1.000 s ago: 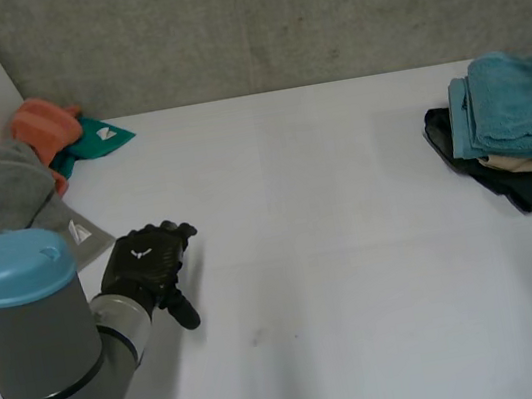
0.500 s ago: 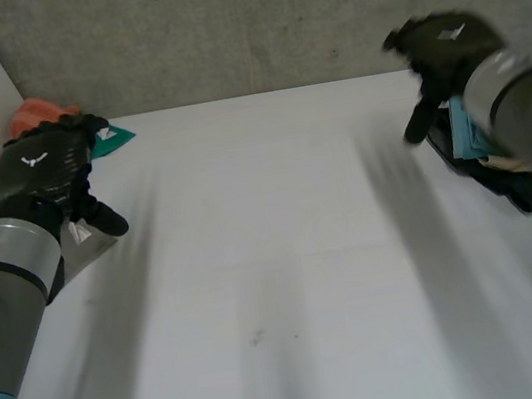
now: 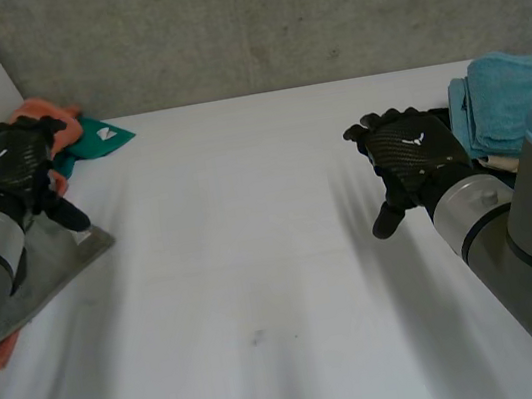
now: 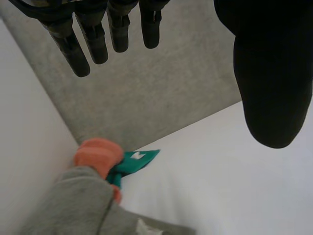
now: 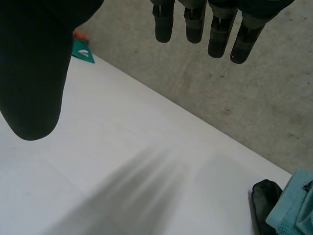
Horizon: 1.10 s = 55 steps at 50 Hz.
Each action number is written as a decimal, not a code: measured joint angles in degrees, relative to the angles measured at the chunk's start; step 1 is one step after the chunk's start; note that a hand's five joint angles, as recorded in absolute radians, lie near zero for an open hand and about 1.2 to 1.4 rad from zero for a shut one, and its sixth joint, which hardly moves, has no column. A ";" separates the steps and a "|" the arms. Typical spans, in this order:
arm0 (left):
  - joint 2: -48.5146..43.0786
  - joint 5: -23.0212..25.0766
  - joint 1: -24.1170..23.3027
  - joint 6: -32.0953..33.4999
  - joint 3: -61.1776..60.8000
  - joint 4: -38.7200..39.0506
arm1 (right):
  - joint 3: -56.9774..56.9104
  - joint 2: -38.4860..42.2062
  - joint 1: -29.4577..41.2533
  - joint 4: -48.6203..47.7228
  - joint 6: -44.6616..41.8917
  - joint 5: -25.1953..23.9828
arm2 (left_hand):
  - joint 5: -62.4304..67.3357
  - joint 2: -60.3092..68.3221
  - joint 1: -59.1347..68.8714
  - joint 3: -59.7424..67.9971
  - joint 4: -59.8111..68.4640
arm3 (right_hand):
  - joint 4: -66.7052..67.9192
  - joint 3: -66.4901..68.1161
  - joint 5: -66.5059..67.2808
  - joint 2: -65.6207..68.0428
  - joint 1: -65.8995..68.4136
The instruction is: Fold the laundry.
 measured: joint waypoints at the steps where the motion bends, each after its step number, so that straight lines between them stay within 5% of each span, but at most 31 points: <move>1: -0.44 0.06 0.54 0.49 0.29 0.01 | 0.07 0.02 0.02 0.01 -0.04 -0.02 | 0.00 0.00 0.00 0.00 0.00 | 0.00 0.00 0.00 0.00 0.00; 17: -17.52 -0.55 16.90 20.40 8.05 0.46 | 1.29 0.81 0.86 -0.39 -1.89 -0.66 | 0.00 0.00 0.00 0.00 0.00 | 0.00 0.00 0.00 0.00 0.00; 27: -26.63 -1.53 21.38 24.99 11.97 2.55 | 1.64 2.40 1.07 -0.58 -3.54 -0.83 | -0.02 0.00 0.00 0.00 0.00 | 0.00 0.00 0.00 0.00 0.00; 34: -30.57 -3.81 21.57 24.70 14.12 5.71 | 1.88 2.92 1.09 -0.59 -3.61 -0.91 | 6.62 7.77 8.46 7.04 7.42 | 0.00 0.00 0.00 0.00 0.00; 39: -31.94 -4.62 21.26 24.52 14.33 8.76 | 1.97 2.93 1.09 -0.64 -3.59 -0.96 | 33.55 36.21 36.80 34.43 35.05 | 0.00 0.00 0.00 0.00 0.00; 40: -32.08 -4.79 21.11 24.46 14.23 9.55 | 1.97 2.93 1.08 -0.65 -3.60 -0.98 | 46.99 49.36 47.77 48.63 48.72 | 0.00 0.00 0.00 0.00 0.00; 42: -32.13 -5.09 20.74 24.39 14.01 10.94 | 1.97 2.92 1.08 -0.65 -3.61 -1.00 | 52.56 55.18 50.27 54.33 55.26 | 0.00 0.00 0.00 0.00 0.00; 52: -27.65 -6.06 12.57 23.25 13.12 13.95 | 1.76 2.82 1.05 -0.67 -3.66 -1.06 | 53.04 56.32 50.28 55.79 56.89 | 0.00 0.00 0.00 0.00 0.00; 55: -24.88 -6.08 5.26 20.24 12.74 13.69 | 1.55 2.67 0.91 -0.67 -3.63 -1.03 | 53.04 56.33 50.28 55.79 56.90 | 0.00 0.00 0.00 0.00 0.00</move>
